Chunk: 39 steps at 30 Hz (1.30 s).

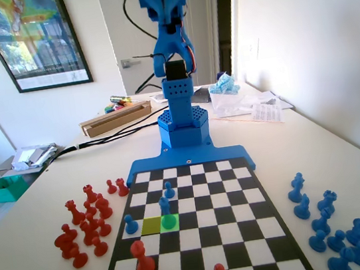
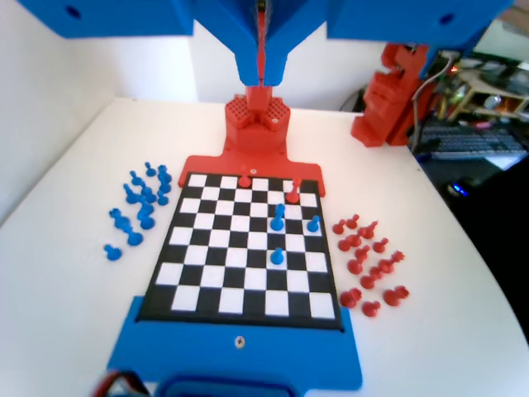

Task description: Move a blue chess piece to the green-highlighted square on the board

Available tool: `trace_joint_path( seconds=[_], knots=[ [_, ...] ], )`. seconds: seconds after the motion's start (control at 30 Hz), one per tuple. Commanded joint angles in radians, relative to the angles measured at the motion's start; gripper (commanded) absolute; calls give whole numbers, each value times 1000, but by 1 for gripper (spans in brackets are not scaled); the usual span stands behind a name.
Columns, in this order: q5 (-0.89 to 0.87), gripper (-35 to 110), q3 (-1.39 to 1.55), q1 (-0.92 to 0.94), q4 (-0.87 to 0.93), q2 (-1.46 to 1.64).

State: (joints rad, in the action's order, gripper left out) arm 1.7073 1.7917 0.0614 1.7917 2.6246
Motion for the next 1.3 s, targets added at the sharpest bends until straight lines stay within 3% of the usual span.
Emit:
trace_joint_path(
  seconds=[0.0,0.47,1.27],
  knots=[
    [26,1,127,-18,-63,140],
    [46,1,370,-18,-212,362],
    [41,1,391,-25,-219,431]
  ],
)
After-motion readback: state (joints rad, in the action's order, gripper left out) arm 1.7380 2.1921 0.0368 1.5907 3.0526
